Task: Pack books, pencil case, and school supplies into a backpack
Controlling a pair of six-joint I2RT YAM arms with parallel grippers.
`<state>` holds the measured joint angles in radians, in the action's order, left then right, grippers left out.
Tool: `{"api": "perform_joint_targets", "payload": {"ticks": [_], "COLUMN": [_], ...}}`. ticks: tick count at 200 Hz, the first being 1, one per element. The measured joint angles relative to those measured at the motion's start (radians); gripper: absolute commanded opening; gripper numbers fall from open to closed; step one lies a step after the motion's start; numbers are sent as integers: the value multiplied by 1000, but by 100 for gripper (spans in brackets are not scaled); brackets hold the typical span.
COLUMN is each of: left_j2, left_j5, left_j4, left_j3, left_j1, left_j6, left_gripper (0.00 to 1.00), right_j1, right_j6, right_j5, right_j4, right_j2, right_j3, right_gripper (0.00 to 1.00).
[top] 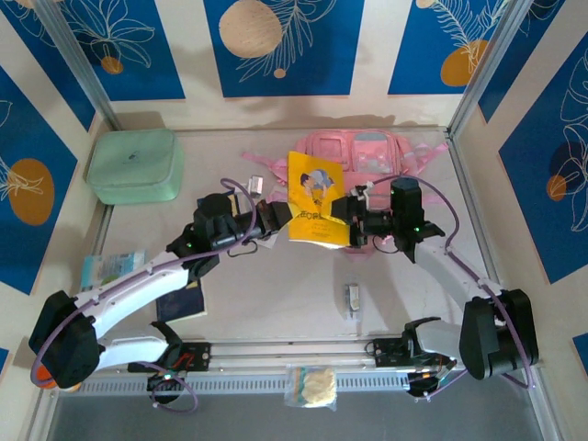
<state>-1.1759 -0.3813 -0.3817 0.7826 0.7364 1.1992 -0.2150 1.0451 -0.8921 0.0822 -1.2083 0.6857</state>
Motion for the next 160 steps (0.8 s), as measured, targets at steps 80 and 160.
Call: {"api": "perform_joint_targets", "payload": {"ticks": [80,160], "left_j2": [-10,4], "left_j5": [29,80], "left_j4": [17,228], "left_j3": [10,24], "left_j1": [1,1], "left_j6": [-17,-122], "left_gripper": [0,0], "right_j1": [14,43], "right_j6": [143,32], "right_j5": [-46,-31], "right_j4": [112,-73], "right_j2": [59,140], "right_j3": [-20,32], "right_gripper": [90,38]}}
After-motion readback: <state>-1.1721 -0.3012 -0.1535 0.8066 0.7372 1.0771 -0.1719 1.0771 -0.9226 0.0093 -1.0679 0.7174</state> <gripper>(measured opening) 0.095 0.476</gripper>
